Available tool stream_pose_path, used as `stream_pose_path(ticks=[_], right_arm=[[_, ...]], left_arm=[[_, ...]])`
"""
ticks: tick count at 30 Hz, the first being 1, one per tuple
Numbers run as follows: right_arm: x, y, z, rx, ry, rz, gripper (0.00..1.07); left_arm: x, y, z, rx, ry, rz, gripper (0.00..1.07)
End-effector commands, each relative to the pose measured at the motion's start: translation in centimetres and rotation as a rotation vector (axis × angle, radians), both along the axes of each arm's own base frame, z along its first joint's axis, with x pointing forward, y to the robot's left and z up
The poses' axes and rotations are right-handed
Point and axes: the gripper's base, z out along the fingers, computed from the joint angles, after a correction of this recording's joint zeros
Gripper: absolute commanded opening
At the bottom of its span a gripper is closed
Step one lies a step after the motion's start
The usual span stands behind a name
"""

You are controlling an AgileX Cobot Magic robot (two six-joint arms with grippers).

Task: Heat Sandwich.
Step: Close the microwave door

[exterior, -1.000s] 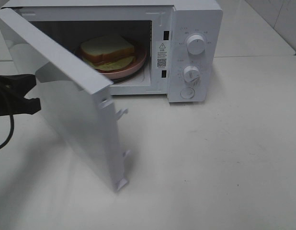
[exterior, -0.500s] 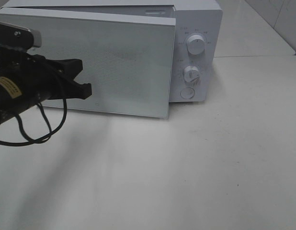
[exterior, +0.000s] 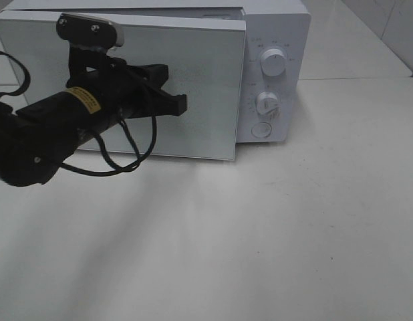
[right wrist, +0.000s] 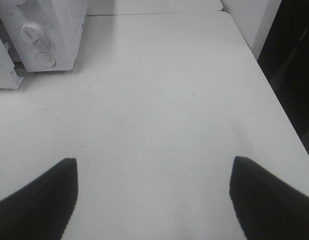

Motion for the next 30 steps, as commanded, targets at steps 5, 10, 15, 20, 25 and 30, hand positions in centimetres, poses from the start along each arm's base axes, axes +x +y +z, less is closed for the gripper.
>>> stream_pose_path(ticks=[5,10,15,20,25,30], right_arm=[[-0.3,0.0,0.1,-0.003,-0.04,-0.003,0.76],[-0.3,0.0,0.1,-0.003,-0.04,-0.003,0.76],[-0.3,0.0,0.1,-0.003,-0.04,-0.003,0.76],[-0.3,0.0,0.1,-0.003,-0.04,-0.003,0.76],[-0.3,0.0,0.1,-0.003,-0.04,-0.003,0.76],[-0.3,0.0,0.1,-0.003,-0.04,-0.003,0.76]], left_arm=[[1.7,-2.9,0.3,-0.028,-0.014,-0.018,0.0],[2.9,-4.0,0.1,-0.041,-0.002,-0.007,0.0],[4.1,-4.9,0.2,-0.054,0.001,0.004,0.0],[5.2,-5.5,-0.3,-0.074,0.019,0.032,0.0],[6.4,-5.5,-1.0,-0.066,0.037,0.047,0.0],[6.8,-5.6,-1.3,-0.065,0.04,0.05,0.0]])
